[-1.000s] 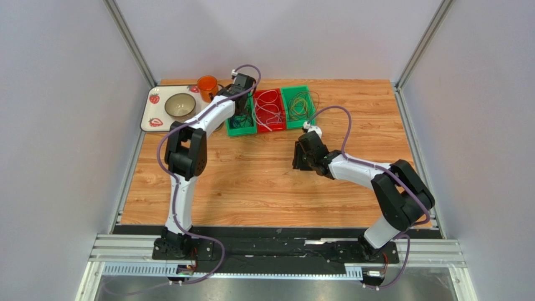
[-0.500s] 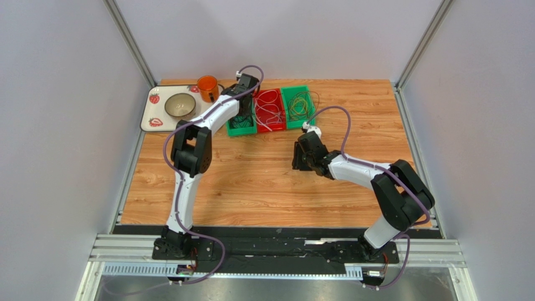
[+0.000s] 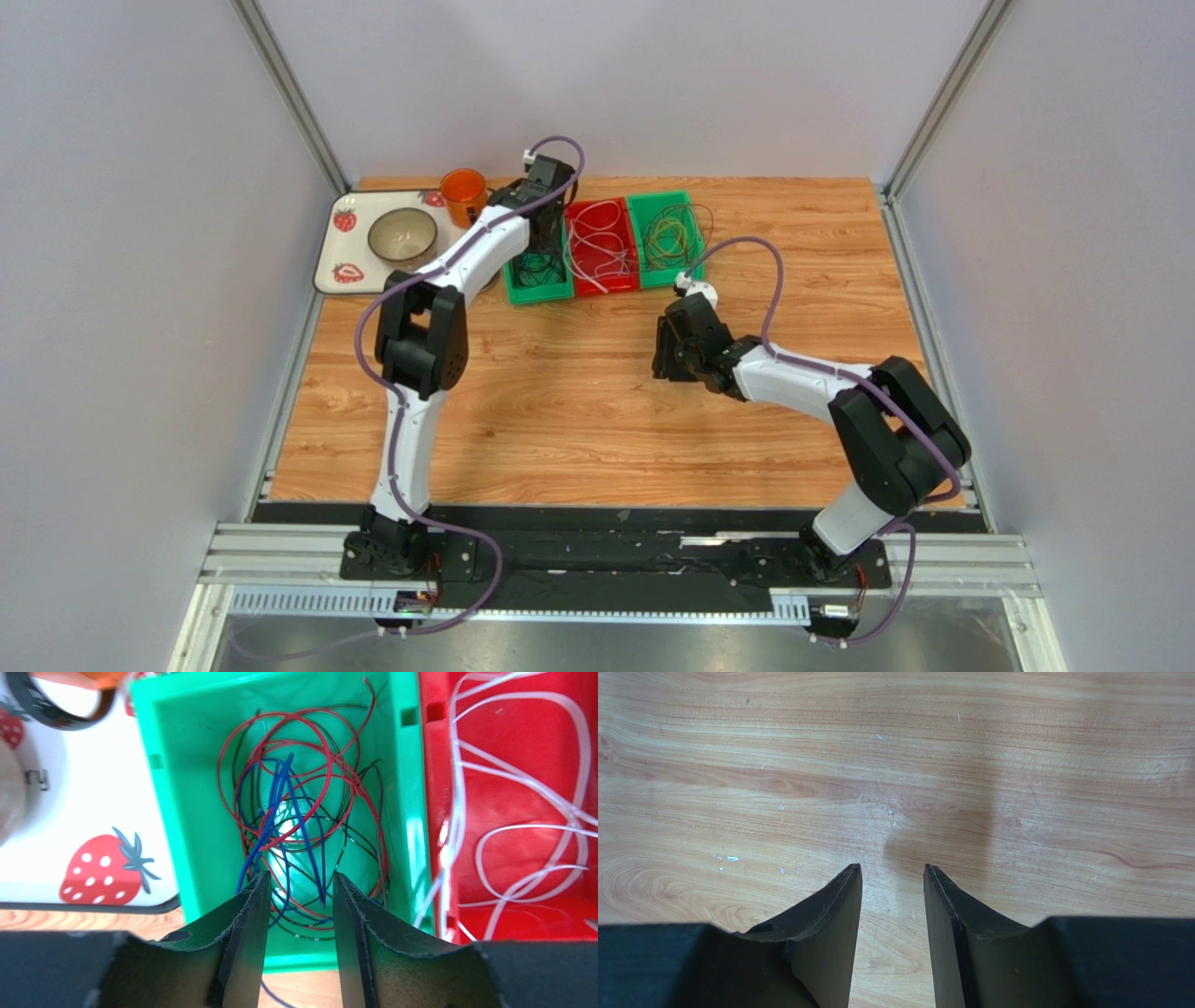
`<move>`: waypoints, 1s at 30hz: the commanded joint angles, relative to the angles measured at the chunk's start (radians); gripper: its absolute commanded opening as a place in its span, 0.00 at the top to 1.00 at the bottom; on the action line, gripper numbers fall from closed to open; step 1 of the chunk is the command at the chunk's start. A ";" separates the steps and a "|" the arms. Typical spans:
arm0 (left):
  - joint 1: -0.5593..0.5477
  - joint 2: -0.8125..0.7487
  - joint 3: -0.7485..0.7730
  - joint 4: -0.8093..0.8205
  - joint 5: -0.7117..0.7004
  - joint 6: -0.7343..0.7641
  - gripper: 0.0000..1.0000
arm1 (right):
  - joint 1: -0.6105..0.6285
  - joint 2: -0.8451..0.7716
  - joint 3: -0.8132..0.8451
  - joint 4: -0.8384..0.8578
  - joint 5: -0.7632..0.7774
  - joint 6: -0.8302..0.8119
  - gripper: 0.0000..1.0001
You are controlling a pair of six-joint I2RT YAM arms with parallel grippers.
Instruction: Untangle the cables
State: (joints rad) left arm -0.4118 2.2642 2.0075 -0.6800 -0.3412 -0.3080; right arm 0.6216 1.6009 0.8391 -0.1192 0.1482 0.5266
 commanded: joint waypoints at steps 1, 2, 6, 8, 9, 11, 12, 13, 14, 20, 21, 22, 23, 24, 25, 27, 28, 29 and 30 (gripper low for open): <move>-0.001 -0.115 0.074 -0.024 -0.002 0.007 0.53 | 0.009 0.005 0.037 0.010 0.024 0.003 0.58; -0.001 -0.121 0.074 -0.027 -0.001 0.007 0.52 | 0.009 0.005 0.037 0.010 0.024 0.001 0.58; -0.001 -0.153 0.066 -0.029 0.014 0.014 0.47 | 0.012 0.005 0.038 0.010 0.025 0.003 0.58; -0.001 -0.176 0.057 -0.030 0.022 0.015 0.46 | 0.012 0.005 0.037 0.009 0.025 0.001 0.58; -0.001 -0.184 0.051 -0.030 0.024 0.015 0.45 | 0.012 0.005 0.035 0.007 0.027 0.001 0.58; -0.001 -0.224 0.022 -0.024 0.027 0.014 0.44 | 0.012 0.004 0.037 0.010 0.027 0.001 0.59; -0.001 -0.241 0.007 -0.021 0.028 0.012 0.44 | 0.012 0.004 0.037 0.010 0.027 0.001 0.58; -0.001 -0.285 -0.039 -0.015 0.028 0.009 0.43 | 0.010 0.002 0.035 0.012 0.027 0.001 0.58; -0.001 -0.313 -0.070 -0.004 0.028 0.007 0.41 | 0.010 0.002 0.034 0.012 0.028 0.003 0.58; -0.001 -0.570 -0.349 0.088 0.016 -0.005 0.31 | 0.015 -0.002 0.032 0.015 0.031 0.001 0.58; -0.001 -0.635 -0.381 0.091 0.013 -0.009 0.29 | 0.013 -0.002 0.031 0.015 0.033 0.003 0.58; -0.001 -0.670 -0.450 0.099 0.010 -0.016 0.26 | 0.016 -0.002 0.031 0.015 0.034 0.001 0.58; -0.001 -0.705 -0.485 0.108 0.008 -0.028 0.25 | 0.017 -0.004 0.031 0.015 0.037 0.001 0.58; -0.001 -0.771 -0.519 0.109 0.014 -0.035 0.22 | 0.018 -0.006 0.031 0.015 0.039 0.001 0.58; -0.001 -0.804 -0.589 0.108 0.014 -0.043 0.19 | 0.021 -0.007 0.029 0.015 0.043 0.001 0.58; -0.001 -0.901 -0.657 0.094 0.014 -0.071 0.18 | 0.021 -0.010 0.028 0.016 0.050 0.001 0.57; -0.001 -0.935 -0.726 0.089 0.014 -0.080 0.18 | 0.024 -0.013 0.025 0.019 0.050 -0.002 0.57; -0.001 -0.971 -0.759 0.073 0.013 -0.091 0.18 | 0.026 -0.015 0.023 0.023 0.053 -0.002 0.57; -0.001 -1.039 -0.783 0.054 0.018 -0.095 0.18 | 0.024 -0.018 0.018 0.023 0.053 -0.004 0.57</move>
State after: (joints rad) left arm -0.4118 1.3777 1.3361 -0.5953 -0.3237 -0.3492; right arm 0.6373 1.6009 0.8391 -0.1219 0.1665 0.5266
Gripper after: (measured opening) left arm 0.818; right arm 0.429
